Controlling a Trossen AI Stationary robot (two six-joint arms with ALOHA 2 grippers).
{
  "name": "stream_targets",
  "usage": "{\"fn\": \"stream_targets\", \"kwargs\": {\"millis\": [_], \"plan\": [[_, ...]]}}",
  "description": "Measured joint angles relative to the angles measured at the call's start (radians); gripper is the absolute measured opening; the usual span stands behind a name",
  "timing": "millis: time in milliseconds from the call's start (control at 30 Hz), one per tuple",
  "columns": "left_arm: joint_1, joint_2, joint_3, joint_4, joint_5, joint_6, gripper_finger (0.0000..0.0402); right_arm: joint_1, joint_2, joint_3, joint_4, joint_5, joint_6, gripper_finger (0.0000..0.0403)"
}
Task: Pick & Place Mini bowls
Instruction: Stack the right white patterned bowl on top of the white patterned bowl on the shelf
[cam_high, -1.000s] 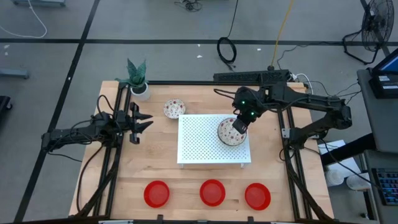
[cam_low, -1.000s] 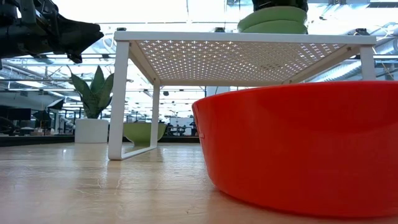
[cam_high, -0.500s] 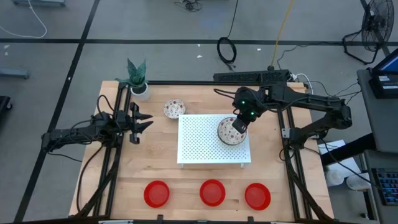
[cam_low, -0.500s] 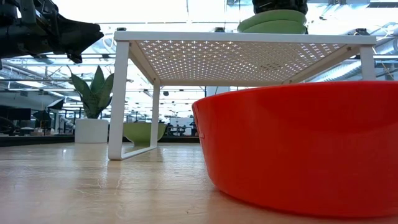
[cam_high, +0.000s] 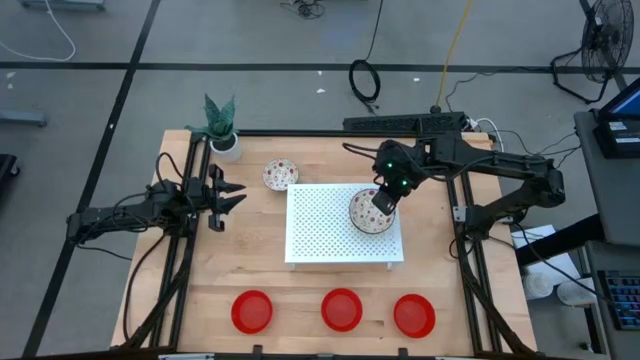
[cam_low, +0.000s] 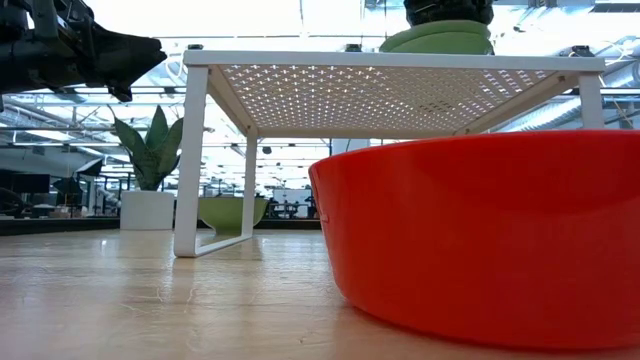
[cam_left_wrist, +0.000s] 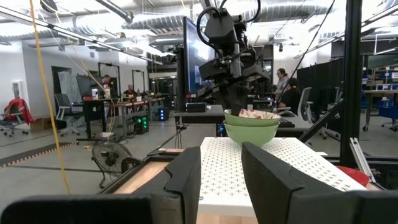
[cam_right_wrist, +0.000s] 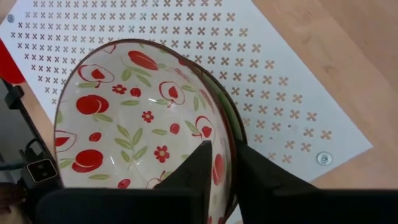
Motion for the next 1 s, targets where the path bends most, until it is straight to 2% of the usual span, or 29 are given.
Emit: {"fn": "stream_targets", "kwargs": {"millis": [500,1000], "plan": [[0.000,0.000,0.000,0.000,0.000,0.000,0.0120,-0.013,0.000,0.000,0.003,-0.002,-0.003,0.0132],[0.000,0.000,0.000,0.000,0.000,0.000,0.0120,-0.014,0.000,0.040,0.000,-0.001,0.008,0.0144]]}}
